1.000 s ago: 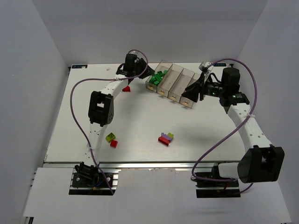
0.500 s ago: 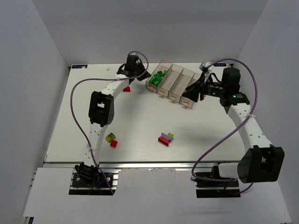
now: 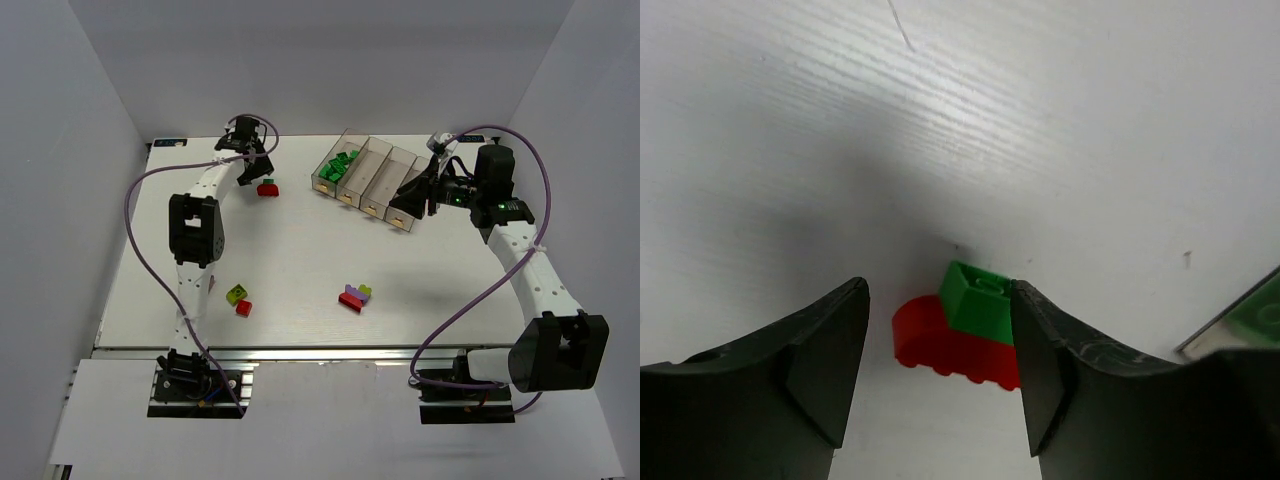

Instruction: Sort the legos into containers by color

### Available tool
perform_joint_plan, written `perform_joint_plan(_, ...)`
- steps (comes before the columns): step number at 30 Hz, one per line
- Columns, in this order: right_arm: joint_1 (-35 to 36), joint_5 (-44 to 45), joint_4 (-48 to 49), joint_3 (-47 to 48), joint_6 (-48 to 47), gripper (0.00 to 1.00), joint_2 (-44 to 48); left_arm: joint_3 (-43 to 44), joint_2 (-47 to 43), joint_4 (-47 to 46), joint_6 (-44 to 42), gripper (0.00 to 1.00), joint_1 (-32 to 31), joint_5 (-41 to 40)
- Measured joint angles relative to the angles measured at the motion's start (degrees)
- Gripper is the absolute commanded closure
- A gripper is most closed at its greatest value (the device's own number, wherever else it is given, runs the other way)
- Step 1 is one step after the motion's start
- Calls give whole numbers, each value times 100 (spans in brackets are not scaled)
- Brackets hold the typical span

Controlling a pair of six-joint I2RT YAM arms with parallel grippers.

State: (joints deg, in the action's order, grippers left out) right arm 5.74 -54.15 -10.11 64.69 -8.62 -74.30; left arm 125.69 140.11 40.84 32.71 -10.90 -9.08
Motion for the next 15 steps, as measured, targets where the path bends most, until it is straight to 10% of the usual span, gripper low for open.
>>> perform_joint_plan(15, 0, 0, 98, -11, 74, 47, 0, -160, 2, 96, -1134, 33, -262, 243)
